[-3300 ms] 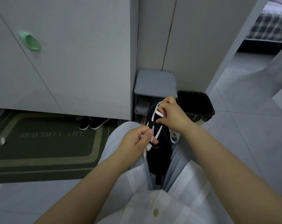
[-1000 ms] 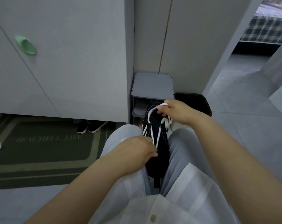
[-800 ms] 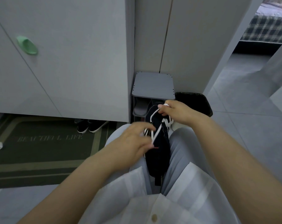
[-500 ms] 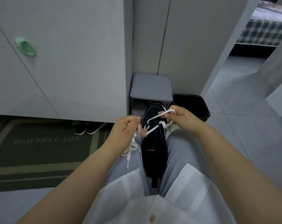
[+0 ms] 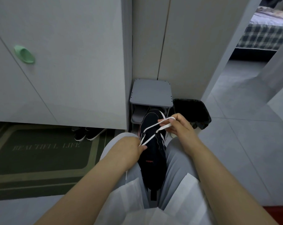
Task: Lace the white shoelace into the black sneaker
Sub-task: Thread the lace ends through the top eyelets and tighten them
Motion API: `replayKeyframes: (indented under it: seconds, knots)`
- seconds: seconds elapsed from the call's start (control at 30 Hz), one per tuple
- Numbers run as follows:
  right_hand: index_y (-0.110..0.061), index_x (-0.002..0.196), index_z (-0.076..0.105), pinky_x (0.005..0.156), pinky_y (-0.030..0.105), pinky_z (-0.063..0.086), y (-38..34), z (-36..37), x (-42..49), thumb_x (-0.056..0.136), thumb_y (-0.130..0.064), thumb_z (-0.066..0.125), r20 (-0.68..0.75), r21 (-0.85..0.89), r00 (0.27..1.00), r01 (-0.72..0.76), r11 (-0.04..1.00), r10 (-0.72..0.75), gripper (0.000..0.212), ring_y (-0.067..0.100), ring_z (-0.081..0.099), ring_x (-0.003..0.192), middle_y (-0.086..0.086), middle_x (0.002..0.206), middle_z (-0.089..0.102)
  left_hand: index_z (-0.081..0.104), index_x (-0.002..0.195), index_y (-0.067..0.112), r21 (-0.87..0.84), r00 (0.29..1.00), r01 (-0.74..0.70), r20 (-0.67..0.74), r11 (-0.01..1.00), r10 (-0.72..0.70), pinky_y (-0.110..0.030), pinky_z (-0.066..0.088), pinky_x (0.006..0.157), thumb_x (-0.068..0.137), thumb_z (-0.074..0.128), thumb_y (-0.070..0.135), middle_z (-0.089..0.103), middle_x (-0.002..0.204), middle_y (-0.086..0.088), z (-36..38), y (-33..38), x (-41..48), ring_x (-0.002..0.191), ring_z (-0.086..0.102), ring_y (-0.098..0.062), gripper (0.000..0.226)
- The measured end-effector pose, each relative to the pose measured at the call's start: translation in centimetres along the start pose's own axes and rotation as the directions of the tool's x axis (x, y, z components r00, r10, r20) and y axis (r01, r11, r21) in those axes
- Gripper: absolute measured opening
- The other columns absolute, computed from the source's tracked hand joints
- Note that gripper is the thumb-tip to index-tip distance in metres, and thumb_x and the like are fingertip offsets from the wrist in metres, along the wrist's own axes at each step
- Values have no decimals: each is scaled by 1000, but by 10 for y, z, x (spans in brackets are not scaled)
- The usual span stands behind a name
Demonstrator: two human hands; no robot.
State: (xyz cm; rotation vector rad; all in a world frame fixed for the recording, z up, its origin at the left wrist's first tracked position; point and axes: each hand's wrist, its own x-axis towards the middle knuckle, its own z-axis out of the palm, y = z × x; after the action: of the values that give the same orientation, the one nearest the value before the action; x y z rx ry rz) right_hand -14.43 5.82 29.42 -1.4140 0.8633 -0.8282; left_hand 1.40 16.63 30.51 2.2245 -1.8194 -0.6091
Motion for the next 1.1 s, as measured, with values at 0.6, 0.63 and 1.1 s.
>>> replayKeyframes:
  seconds: [0.6, 0.63, 1.1]
  knots:
    - [-29, 91, 65, 85, 14, 46, 13, 6, 2, 79, -16, 73, 72, -426, 989, 144, 893, -126, 19, -1, 59, 96, -15, 103, 62, 48, 56, 22, -39, 946, -269, 177, 962, 272, -21, 41, 84, 90, 51, 32, 42, 91, 16, -21, -22, -38, 95, 38, 6, 35]
    - [-29, 88, 63, 82, 13, 46, 14, 9, 1, 78, -20, 73, 34, -499, 988, 148, 854, -152, 17, -1, 59, 92, -15, 98, 59, 43, 54, 23, -15, 948, -285, 145, 959, 284, -23, 41, 84, 90, 51, 33, 44, 93, 14, -20, -21, -35, 95, 40, 2, 37]
    - [-10, 74, 68, 48, 9, 39, -4, 23, 3, 88, -9, 59, -33, 54, 988, -146, 988, 148, 16, -3, 51, 47, -10, 59, 65, 48, 100, 24, -305, 957, -212, -256, 928, 134, -13, 38, 66, 95, 37, 9, 57, 80, 9, -8, -15, 3, 74, 53, -3, 19]
